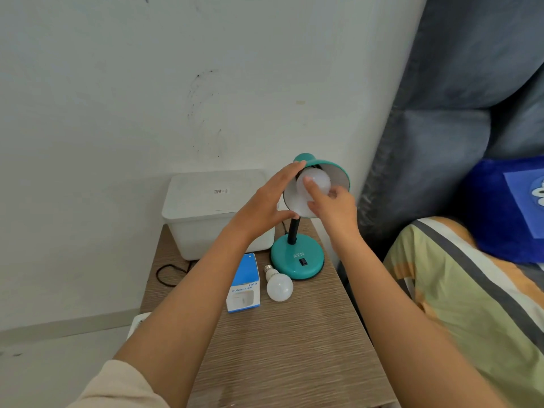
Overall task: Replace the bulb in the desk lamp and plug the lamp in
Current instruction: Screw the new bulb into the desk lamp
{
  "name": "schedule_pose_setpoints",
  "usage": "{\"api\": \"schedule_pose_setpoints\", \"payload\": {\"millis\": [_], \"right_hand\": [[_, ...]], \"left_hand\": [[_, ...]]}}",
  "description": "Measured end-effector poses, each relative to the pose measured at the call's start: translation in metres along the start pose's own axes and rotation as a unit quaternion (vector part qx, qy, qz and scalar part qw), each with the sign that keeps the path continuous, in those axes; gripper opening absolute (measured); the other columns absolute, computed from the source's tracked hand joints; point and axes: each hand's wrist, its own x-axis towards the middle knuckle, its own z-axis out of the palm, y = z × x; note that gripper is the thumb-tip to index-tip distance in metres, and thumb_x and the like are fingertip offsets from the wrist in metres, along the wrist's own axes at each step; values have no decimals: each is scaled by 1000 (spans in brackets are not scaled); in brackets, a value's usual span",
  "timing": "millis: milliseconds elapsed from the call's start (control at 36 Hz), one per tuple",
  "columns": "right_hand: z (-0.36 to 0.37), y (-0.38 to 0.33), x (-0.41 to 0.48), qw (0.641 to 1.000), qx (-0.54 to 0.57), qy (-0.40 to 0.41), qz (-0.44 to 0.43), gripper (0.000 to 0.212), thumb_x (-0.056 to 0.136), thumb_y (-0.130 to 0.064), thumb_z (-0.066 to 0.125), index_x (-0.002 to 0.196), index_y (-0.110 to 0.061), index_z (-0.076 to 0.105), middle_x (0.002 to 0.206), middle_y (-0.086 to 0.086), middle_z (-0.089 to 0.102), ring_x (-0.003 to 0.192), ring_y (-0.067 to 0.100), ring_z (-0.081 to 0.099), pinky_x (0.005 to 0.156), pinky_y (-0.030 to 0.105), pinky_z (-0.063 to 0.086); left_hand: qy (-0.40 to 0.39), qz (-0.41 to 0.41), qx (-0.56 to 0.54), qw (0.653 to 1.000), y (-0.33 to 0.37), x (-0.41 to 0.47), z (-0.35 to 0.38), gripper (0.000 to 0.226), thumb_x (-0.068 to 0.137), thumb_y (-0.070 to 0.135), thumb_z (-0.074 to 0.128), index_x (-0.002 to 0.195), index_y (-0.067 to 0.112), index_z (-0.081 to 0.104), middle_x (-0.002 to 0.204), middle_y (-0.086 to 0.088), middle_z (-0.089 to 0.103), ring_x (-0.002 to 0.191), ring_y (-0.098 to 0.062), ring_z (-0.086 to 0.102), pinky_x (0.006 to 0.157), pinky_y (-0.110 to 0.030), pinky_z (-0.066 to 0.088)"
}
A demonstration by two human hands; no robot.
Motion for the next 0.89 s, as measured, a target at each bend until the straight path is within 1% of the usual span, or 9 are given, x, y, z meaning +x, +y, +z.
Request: {"api": "schedule_pose_setpoints", "payload": {"millis": [83, 167, 306, 417, 528, 639, 722, 806, 889], "right_hand": [[1, 0, -1, 999, 32, -9, -1, 53, 76, -50, 68, 113, -16, 51, 102, -3, 60, 103, 18, 60, 95, 42, 51], [-1, 0, -8, 997, -13, 20, -76, 64, 76, -35, 73, 130, -16, 44, 117, -6, 53, 106, 10, 52, 87, 22, 47], [-3, 1, -6, 999, 9, 14, -49, 41, 79, -46, 67, 109, -22, 51, 106, -4, 62, 99, 14, 61, 90, 32, 52], [-3, 0, -8, 995, -28, 34, -94, 60, 76, -37, 73, 126, -15, 46, 110, -7, 53, 100, 8, 53, 80, 15, 45], [-1, 4, -3, 999, 27, 3, -19, 44, 79, -50, 64, 107, -18, 51, 98, -3, 61, 92, 15, 65, 90, 38, 54], [0, 4, -4, 999, -3, 7, -44, 48, 79, -42, 68, 116, -16, 50, 105, -5, 59, 96, 11, 57, 85, 28, 48], [1, 6, 1, 999, 41, -23, 21, 45, 75, -54, 64, 96, -15, 57, 103, 6, 67, 95, 18, 66, 88, 37, 55], [0, 8, -1, 999, 35, -19, 8, 49, 78, -48, 66, 113, -18, 48, 100, -8, 58, 95, 9, 59, 85, 29, 51], [-1, 9, -2, 1000, 13, 7, -14, 39, 80, -42, 67, 104, -17, 51, 91, -11, 60, 90, 8, 60, 82, 27, 51]], "left_hand": [[0, -2, 0, 1000, 0, 0, -1, 95, 72, 3, 76, 142, 36, 21, 144, 18, 26, 137, -4, 28, 112, -33, 31], [0, -2, -2, 1000, 0, 0, -1, 94, 73, 5, 76, 141, 38, 20, 145, 18, 26, 137, -5, 28, 113, -33, 31], [-1, 0, 5, 1000, 0, 0, -1, 93, 73, 4, 76, 142, 35, 21, 144, 18, 25, 134, 2, 26, 112, -28, 30], [4, 3, 2, 1000, -1, -1, 0, 93, 73, 4, 76, 142, 34, 21, 146, 16, 26, 137, -3, 27, 112, -31, 31], [8, 3, 2, 1000, -1, -1, 0, 93, 73, 5, 76, 142, 36, 21, 145, 18, 26, 136, -1, 27, 112, -31, 31], [6, -1, -1, 1000, 0, 0, 0, 94, 74, 4, 76, 141, 39, 20, 145, 19, 26, 137, -3, 28, 113, -34, 31], [9, 6, 4, 1000, -1, 0, 1, 91, 75, 8, 76, 141, 38, 20, 144, 19, 27, 136, -1, 29, 112, -32, 32], [7, 3, 6, 1000, -1, 0, 1, 93, 75, 7, 76, 141, 39, 20, 145, 19, 26, 137, -1, 27, 112, -32, 31], [7, 4, 6, 1000, 0, -1, 1, 92, 75, 7, 76, 141, 38, 20, 145, 18, 26, 136, -3, 28, 112, -31, 31]]}}
